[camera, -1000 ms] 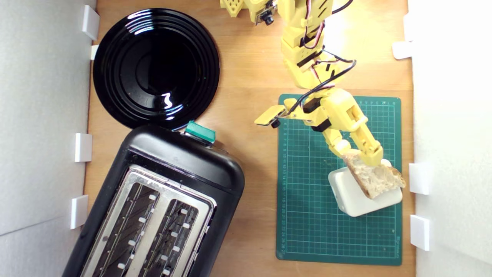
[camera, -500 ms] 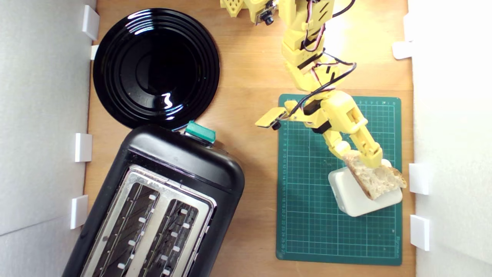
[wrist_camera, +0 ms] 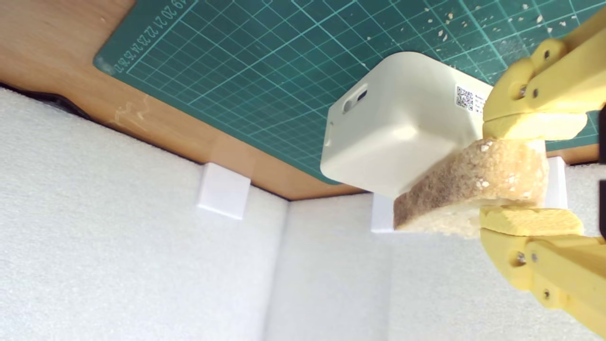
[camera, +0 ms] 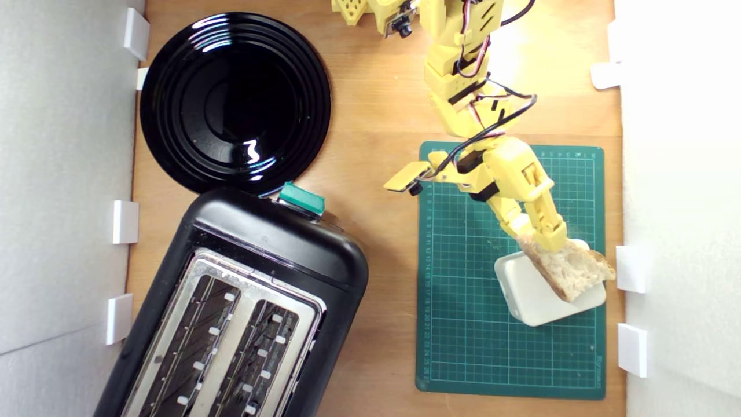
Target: Pick bread and place in toaster
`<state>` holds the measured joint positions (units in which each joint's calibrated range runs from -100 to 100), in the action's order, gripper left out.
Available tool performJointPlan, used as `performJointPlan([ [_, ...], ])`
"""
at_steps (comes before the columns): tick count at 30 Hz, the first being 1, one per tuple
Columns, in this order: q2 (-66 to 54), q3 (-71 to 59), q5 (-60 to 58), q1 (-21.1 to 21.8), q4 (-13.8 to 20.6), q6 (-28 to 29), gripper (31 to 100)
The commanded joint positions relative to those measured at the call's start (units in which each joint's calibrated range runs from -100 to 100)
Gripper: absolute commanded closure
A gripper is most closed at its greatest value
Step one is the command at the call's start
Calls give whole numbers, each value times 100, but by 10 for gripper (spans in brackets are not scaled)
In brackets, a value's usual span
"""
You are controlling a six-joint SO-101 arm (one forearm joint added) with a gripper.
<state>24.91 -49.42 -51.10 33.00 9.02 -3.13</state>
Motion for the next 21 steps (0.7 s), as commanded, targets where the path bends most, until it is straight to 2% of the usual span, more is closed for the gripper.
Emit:
performJointPlan([
  [1, -45, 226, -188, 77, -4, -30, 657],
  [16, -53, 199, -188, 68, -4, -3, 750],
  [21, -61, 190, -206, 44, -4, -30, 755],
])
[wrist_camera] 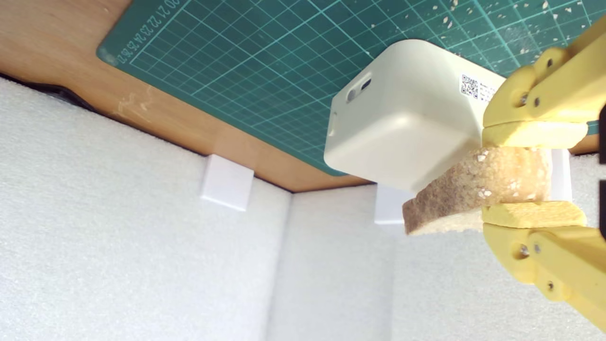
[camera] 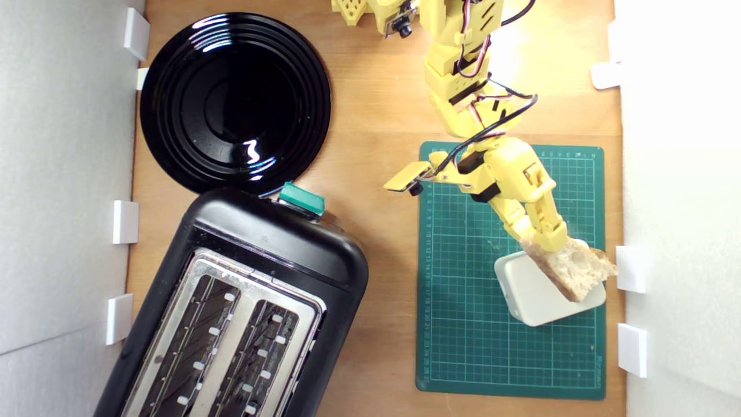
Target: Pick bread and place in toaster
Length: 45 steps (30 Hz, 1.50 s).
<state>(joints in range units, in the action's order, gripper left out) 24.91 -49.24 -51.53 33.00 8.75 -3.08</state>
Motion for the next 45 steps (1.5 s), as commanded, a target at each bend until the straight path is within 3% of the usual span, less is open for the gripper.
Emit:
performJointPlan([
  [1, -61, 162, -163, 36, 22, -35, 755],
  [15, -893, 126, -95, -189, 13, -14, 755],
  [23, -2191, 144, 1603, -294, 13, 7, 755],
  [37, -4229, 216, 3361, -463, 13, -50, 755],
  [45, -5194, 216, 4171, -592, 13, -615, 755],
])
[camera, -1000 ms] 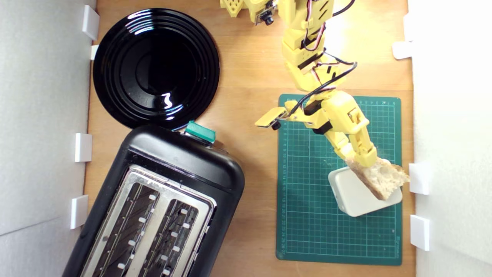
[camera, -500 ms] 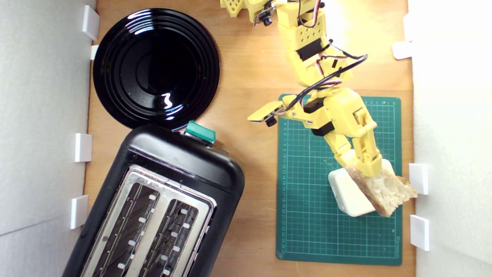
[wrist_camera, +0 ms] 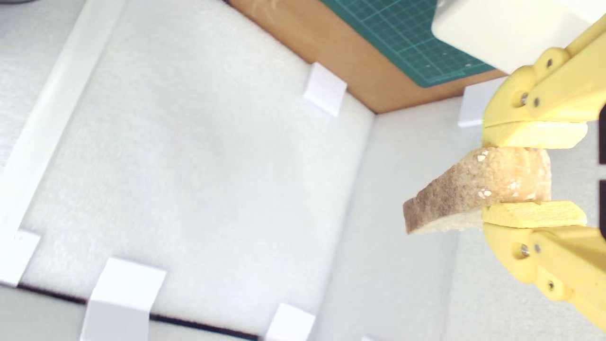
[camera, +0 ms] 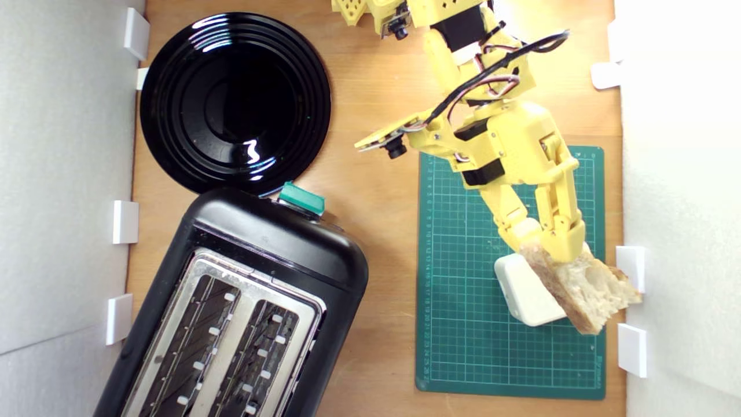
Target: Pick bread and place in toaster
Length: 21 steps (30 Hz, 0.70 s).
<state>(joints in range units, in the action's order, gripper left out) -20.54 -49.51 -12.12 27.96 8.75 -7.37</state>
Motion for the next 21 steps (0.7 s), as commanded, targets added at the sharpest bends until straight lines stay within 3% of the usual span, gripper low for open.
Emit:
performJointPlan([
  [1, -758, 244, 333, -137, 13, -238, 755],
  [8, -1549, 281, 1041, -371, 4, -741, 755],
  [16, -1757, 1452, 2142, -758, -821, -1546, 755],
  [21, -1740, 1987, 2244, -1080, -866, -1944, 755],
])
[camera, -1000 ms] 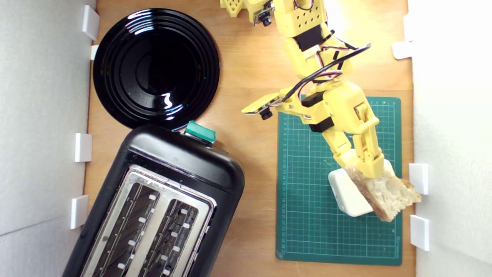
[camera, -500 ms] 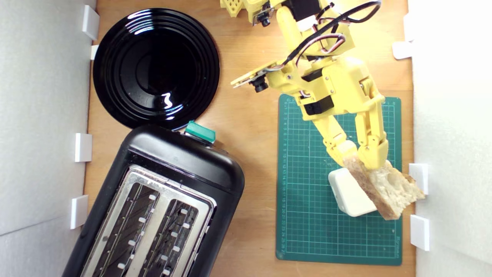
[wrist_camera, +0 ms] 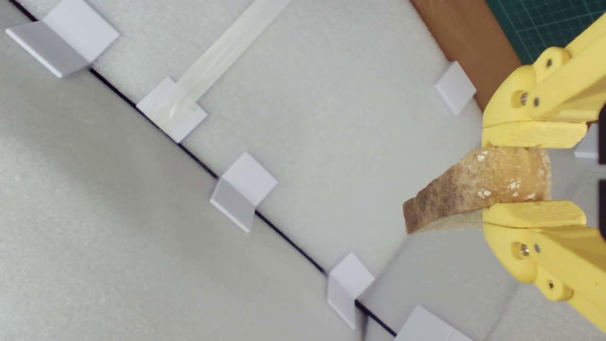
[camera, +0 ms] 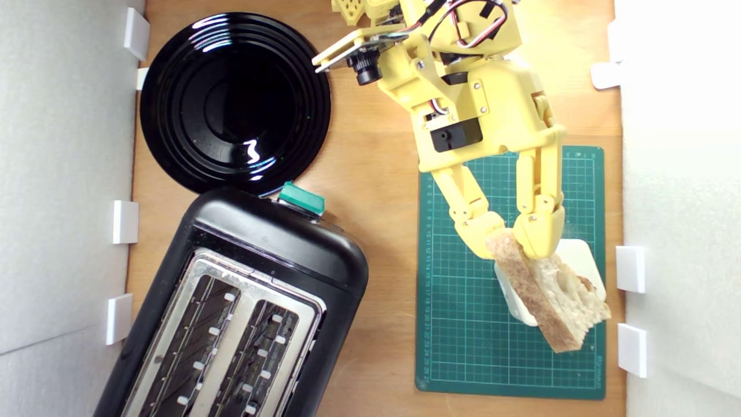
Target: Pick bread and place in toaster
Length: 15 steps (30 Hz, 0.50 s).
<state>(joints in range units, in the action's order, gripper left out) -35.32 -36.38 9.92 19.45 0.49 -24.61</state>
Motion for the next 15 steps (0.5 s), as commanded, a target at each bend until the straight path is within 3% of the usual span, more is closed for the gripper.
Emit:
performJointPlan([
  [1, -253, 756, 41, -269, 6, -283, 755],
  [10, -203, 1246, 58, -752, 42, -786, 755],
  [15, -195, 1392, 331, -825, 495, -1063, 755],
])
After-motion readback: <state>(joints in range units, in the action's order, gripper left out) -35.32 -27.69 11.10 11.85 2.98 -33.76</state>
